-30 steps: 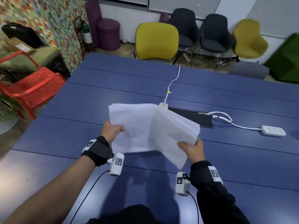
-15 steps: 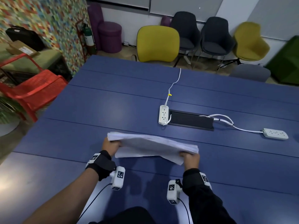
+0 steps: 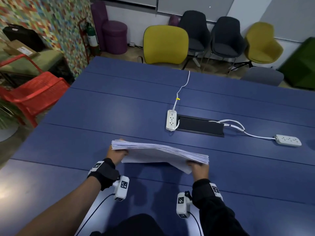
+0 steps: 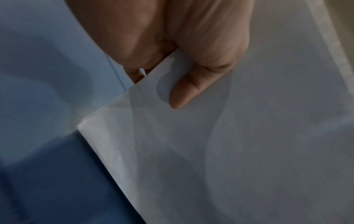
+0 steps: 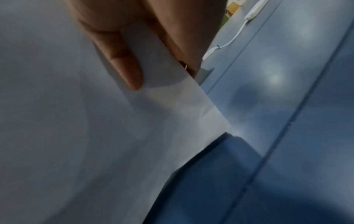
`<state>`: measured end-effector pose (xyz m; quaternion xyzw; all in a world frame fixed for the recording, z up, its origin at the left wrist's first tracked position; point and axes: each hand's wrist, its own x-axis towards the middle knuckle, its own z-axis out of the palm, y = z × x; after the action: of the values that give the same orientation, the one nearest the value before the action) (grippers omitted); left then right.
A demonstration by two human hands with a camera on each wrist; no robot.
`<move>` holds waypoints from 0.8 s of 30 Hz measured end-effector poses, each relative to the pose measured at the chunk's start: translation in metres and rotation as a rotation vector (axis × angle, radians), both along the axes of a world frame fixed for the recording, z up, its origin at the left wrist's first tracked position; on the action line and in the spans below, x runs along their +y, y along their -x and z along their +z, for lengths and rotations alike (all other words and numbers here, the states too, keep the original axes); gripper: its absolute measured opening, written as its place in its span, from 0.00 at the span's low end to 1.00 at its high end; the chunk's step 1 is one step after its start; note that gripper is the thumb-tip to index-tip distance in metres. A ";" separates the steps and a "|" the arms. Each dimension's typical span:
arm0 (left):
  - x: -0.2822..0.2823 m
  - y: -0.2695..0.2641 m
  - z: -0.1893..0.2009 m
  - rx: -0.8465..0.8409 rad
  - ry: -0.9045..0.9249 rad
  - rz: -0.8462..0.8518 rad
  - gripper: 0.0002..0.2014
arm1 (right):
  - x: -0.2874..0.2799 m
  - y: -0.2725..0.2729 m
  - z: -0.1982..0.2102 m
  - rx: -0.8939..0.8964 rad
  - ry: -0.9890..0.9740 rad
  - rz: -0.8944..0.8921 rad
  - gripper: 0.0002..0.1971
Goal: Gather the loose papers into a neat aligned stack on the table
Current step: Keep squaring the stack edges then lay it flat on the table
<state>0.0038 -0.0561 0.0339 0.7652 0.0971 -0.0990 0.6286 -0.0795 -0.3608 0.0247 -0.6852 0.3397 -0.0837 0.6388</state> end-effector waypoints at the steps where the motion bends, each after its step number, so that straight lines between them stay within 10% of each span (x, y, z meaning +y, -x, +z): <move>1: -0.001 0.003 -0.005 0.059 -0.019 0.035 0.14 | 0.002 0.002 -0.004 0.038 -0.022 0.013 0.10; 15: 0.002 0.004 -0.010 0.297 -0.057 0.053 0.21 | -0.004 0.005 0.000 0.203 -0.105 0.057 0.18; 24: 0.016 -0.004 -0.018 0.423 0.041 -0.077 0.04 | 0.005 0.036 -0.003 0.287 -0.351 0.284 0.12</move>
<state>0.0074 -0.0399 0.0154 0.7175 0.1954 -0.2833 0.6056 -0.1152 -0.3558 0.0217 -0.6095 0.3367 0.1649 0.6985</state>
